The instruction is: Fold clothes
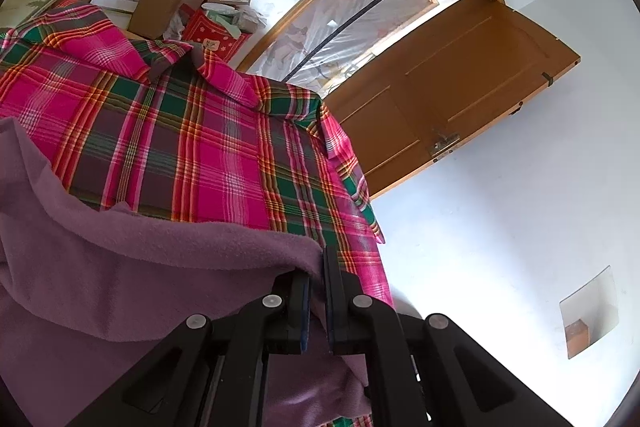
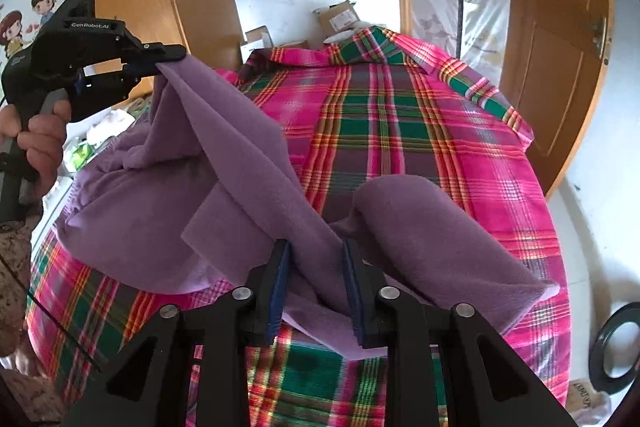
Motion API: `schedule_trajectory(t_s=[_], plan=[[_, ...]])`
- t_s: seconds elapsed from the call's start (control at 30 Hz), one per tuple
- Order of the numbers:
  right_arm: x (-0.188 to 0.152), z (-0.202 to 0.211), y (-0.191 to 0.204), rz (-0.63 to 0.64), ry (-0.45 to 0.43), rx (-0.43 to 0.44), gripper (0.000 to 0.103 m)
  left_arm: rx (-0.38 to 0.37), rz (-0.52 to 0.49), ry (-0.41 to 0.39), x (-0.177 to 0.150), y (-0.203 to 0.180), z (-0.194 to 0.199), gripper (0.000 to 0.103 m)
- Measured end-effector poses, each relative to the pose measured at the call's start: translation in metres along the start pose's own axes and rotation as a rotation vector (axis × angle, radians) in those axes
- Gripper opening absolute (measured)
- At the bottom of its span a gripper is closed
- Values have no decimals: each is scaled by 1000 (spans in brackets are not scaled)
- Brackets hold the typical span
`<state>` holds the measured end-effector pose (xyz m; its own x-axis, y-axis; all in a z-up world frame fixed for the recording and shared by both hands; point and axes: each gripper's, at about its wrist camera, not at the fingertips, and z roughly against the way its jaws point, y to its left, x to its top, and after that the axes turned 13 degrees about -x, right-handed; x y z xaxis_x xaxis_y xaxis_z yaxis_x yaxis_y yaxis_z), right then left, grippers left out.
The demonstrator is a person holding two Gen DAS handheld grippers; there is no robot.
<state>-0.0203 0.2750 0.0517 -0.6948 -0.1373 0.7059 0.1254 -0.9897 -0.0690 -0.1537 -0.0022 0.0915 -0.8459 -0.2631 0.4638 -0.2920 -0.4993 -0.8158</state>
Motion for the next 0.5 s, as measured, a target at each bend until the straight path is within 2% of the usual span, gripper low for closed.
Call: schedule_trajectory(t_s=[0.1, 0.5], plan=[[5, 0, -6, -15, -16, -29, 5, 6, 5, 12, 1, 3, -5, 6], [47, 5, -27, -49, -119, -163, 5, 30, 15, 34, 6, 11, -22, 6]])
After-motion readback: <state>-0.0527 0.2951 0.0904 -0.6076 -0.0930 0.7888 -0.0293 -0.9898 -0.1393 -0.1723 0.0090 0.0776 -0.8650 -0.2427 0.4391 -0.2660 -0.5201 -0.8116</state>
